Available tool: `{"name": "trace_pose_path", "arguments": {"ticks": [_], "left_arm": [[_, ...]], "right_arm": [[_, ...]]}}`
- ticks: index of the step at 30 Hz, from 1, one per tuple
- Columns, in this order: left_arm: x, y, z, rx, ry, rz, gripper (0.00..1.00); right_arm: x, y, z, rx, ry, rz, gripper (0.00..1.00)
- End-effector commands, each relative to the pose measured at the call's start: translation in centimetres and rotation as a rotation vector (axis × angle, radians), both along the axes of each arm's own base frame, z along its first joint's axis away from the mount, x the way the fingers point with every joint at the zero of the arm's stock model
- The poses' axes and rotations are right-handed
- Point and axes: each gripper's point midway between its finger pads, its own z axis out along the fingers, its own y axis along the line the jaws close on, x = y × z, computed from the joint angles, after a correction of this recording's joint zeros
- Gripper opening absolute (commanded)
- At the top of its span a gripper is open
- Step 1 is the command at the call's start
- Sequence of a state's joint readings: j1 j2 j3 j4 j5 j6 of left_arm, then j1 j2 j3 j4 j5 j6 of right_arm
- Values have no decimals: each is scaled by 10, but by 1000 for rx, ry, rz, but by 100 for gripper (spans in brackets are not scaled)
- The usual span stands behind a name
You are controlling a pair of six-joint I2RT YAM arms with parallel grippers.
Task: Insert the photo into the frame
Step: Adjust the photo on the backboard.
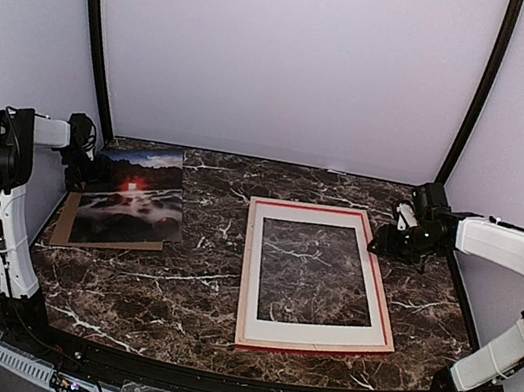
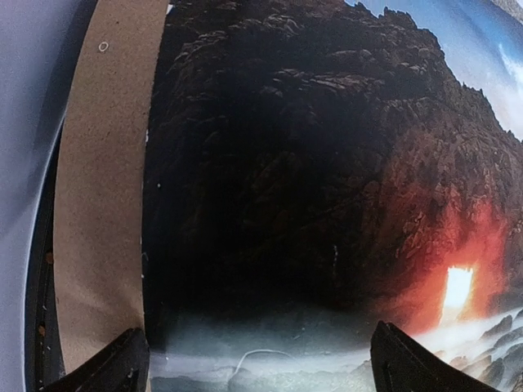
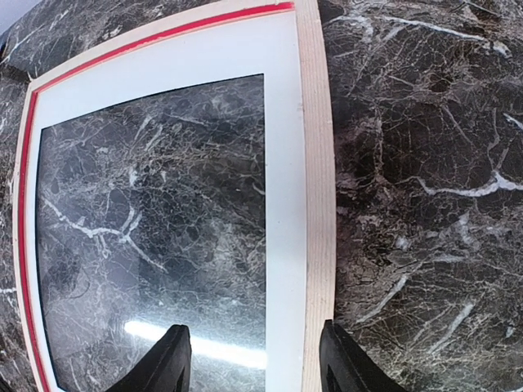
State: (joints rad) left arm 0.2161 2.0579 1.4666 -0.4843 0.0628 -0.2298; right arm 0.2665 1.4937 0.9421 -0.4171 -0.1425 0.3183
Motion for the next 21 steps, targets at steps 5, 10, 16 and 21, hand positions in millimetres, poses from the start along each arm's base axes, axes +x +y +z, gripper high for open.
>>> {"name": "trace_pose_path", "arguments": {"ticks": [5,10,16,21], "left_arm": [[-55,-54,-44,-102,140,-12,92],[-91,-85,-58,-42,192,-64,90],[-127,-107,-54,43,201,-118,85],[-133,-122,-33,17,144,-144,84]], "right_arm": [[-2,14,6,36,-27,44,54],[-5,20,10,39,-36,62,54],[-7,38,20,38,-56,99,53],[-6,80,44,75,-117,182,53]]}}
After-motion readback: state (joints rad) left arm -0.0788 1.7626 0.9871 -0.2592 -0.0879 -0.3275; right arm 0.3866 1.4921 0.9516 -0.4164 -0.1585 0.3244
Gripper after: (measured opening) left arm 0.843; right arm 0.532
